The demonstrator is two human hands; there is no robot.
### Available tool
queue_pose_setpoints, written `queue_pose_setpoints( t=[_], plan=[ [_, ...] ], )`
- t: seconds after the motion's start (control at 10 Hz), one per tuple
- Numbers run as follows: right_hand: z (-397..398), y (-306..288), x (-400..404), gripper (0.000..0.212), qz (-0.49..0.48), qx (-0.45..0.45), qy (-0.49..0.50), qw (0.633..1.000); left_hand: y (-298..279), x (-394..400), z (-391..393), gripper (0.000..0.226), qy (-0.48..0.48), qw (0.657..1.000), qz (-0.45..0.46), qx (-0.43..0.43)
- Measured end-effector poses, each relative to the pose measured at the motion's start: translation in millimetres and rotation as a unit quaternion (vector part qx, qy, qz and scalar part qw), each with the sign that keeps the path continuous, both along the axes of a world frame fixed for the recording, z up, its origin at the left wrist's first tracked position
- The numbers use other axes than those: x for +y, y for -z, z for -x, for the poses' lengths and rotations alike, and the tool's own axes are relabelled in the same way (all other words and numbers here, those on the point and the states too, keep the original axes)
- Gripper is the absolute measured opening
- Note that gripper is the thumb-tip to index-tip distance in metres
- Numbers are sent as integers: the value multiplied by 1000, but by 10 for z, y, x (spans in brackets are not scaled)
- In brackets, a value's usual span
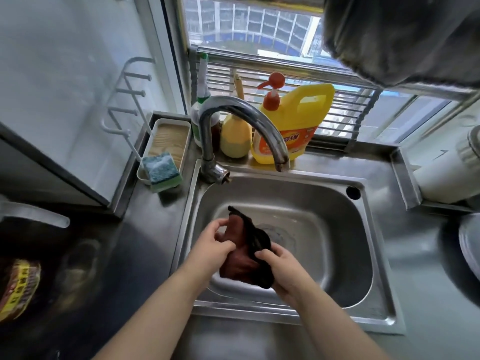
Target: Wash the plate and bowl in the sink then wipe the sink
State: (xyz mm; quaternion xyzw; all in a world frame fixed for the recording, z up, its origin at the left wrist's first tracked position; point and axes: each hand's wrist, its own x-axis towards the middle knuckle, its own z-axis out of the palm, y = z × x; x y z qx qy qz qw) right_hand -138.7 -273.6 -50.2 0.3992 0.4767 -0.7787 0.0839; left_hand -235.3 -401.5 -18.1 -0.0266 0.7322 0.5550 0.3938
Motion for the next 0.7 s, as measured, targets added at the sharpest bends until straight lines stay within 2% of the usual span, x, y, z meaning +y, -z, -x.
queue_pose_setpoints(
  t=[0.1,0.3,0.4,0.5,0.7],
  plan=[
    [33,29,-57,19,-9,-40,-22,999,49,-163,37,50,-12,1000,17,7],
    [366,18,-432,24,-87,-34,-134,987,153,-672,178,46,-45,990,87,104],
    [705,59,-764,27,-132,-16,-162,978,153,-967,352,41,-95,974,121,167],
    [995,126,-1096,33,-167,1,-141,976,148,-1206,523,42,-134,960,136,204],
    [1090,125,-1302,38,-302,-22,-208,930,310,-1498,637,30,-91,948,203,226]
  ],
)
